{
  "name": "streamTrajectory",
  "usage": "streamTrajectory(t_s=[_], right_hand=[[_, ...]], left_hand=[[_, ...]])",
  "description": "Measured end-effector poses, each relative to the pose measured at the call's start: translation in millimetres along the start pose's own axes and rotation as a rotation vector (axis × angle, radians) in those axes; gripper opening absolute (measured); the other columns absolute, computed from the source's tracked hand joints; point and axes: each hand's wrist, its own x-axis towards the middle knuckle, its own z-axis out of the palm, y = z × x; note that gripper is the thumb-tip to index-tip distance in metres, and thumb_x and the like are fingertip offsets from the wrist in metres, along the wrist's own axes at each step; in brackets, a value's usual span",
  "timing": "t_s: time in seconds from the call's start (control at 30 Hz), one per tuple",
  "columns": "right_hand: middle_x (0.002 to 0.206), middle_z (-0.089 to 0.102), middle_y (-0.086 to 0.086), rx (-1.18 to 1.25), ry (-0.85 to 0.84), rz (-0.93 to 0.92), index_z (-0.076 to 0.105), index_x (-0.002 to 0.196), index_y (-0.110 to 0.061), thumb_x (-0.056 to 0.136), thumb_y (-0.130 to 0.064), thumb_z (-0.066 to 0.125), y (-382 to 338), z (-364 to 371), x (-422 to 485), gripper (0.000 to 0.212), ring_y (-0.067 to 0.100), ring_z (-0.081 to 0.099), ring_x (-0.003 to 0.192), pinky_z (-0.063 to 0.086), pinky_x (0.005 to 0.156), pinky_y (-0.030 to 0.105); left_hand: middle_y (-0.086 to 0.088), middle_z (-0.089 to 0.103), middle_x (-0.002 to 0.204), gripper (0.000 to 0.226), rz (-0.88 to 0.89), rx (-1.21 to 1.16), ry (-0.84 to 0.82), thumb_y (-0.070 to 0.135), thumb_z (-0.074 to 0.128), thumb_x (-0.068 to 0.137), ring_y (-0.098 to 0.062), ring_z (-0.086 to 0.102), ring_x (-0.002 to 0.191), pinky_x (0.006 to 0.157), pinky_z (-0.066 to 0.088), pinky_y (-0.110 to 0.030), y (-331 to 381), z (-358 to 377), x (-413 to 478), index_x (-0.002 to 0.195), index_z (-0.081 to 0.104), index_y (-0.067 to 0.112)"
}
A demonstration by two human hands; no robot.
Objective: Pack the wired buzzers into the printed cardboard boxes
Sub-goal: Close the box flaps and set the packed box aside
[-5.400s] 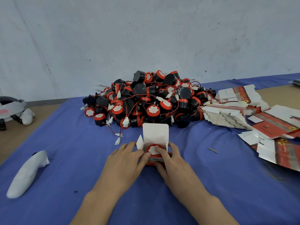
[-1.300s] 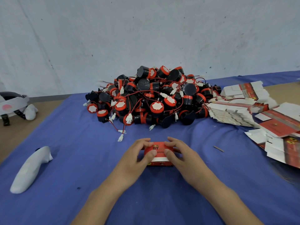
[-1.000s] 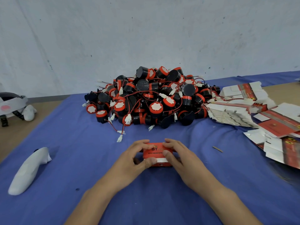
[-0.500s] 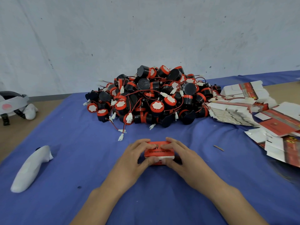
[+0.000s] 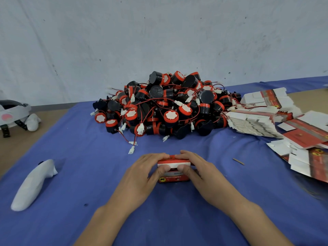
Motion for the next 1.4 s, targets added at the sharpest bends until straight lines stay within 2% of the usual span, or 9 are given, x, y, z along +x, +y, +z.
streamTrajectory(t_s=[0.27, 0.37, 0.53, 0.67, 0.87, 1.03, 1.13, 1.27, 1.4], right_hand=[[0.127, 0.039, -0.051, 0.018, 0.011, 0.0, 0.051, 0.116, -0.062, 0.102, -0.045, 0.048, 0, 1, 3, 0.022, -0.017, 0.049, 0.115, 0.045, 0.091, 0.01], [0.138, 0.041, -0.039, -0.005, 0.006, -0.007, 0.053, 0.123, -0.058, 0.104, -0.044, 0.047, 1, 1, 3, 0.025, -0.009, 0.052, 0.119, 0.047, 0.096, 0.018], [0.152, 0.036, -0.028, -0.021, -0.017, -0.022, 0.048, 0.119, -0.071, 0.105, -0.041, 0.045, 0, 1, 1, 0.034, -0.002, 0.045, 0.133, 0.045, 0.107, 0.03], [0.153, 0.032, -0.031, -0.022, -0.027, -0.035, 0.048, 0.12, -0.074, 0.106, -0.035, 0.047, 0, -1, 0, 0.041, -0.014, 0.027, 0.142, 0.04, 0.112, 0.027], [0.16, 0.024, -0.03, -0.062, -0.057, -0.027, 0.043, 0.124, -0.078, 0.107, -0.034, 0.044, 0, -3, -2, 0.046, -0.002, 0.033, 0.144, 0.038, 0.115, 0.03], [0.161, 0.022, -0.029, -0.065, -0.061, -0.044, 0.039, 0.121, -0.082, 0.107, -0.035, 0.043, -2, -4, -3, 0.05, -0.004, 0.03, 0.145, 0.037, 0.113, 0.021], [0.161, 0.022, -0.03, -0.098, -0.062, -0.056, 0.037, 0.123, -0.082, 0.107, -0.037, 0.042, -1, -4, -4, 0.048, -0.003, 0.033, 0.143, 0.038, 0.112, 0.022], [0.159, 0.031, -0.024, -0.11, -0.011, -0.057, 0.048, 0.128, -0.068, 0.107, -0.031, 0.045, 2, -2, -2, 0.043, -0.002, 0.037, 0.141, 0.041, 0.11, 0.029], [0.141, 0.05, -0.03, -0.001, 0.024, -0.095, 0.051, 0.125, -0.061, 0.106, -0.026, 0.05, 0, -2, -2, 0.04, -0.008, 0.048, 0.13, 0.047, 0.098, 0.019]], left_hand=[[0.042, 0.05, 0.123, 0.03, -0.069, -0.064, 0.014, 0.074, 0.042, 0.084, 0.018, 0.044, 0.117, 0.088, 0.035, 0.0, 0, 2, 2, 0.109, 0.053, 0.062], [0.044, 0.047, 0.128, 0.033, -0.065, -0.075, 0.003, 0.072, 0.044, 0.085, 0.015, 0.045, 0.12, 0.09, 0.039, -0.006, -2, 3, 2, 0.114, 0.052, 0.06], [0.041, 0.048, 0.133, 0.028, -0.047, -0.093, -0.002, 0.066, 0.047, 0.089, 0.01, 0.047, 0.125, 0.096, 0.046, -0.018, -5, 3, 0, 0.114, 0.058, 0.057], [0.045, 0.045, 0.134, 0.032, -0.035, -0.129, -0.004, 0.066, 0.044, 0.089, 0.013, 0.044, 0.128, 0.1, 0.045, -0.02, -5, 2, -1, 0.116, 0.057, 0.057], [0.042, 0.047, 0.136, 0.029, -0.026, -0.161, -0.003, 0.057, 0.046, 0.091, 0.012, 0.047, 0.127, 0.099, 0.049, -0.019, -11, 4, -2, 0.116, 0.06, 0.057], [0.043, 0.048, 0.135, 0.025, -0.014, -0.169, 0.015, 0.055, 0.045, 0.094, 0.013, 0.049, 0.125, 0.098, 0.045, -0.012, -7, 6, -3, 0.115, 0.057, 0.064], [0.04, 0.055, 0.13, 0.026, -0.077, -0.2, 0.015, 0.065, 0.045, 0.092, 0.01, 0.06, 0.111, 0.09, 0.055, -0.022, -8, 6, -5, 0.115, 0.054, 0.058], [0.041, 0.055, 0.129, 0.027, -0.082, -0.22, 0.046, 0.068, 0.045, 0.089, 0.009, 0.064, 0.104, 0.084, 0.056, -0.022, -6, 9, -5, 0.104, 0.055, 0.048], [0.044, 0.053, 0.128, 0.02, -0.074, -0.249, 0.059, 0.064, 0.046, 0.087, 0.011, 0.062, 0.106, 0.086, 0.051, -0.013, -5, 7, -5, 0.096, 0.057, 0.05]])
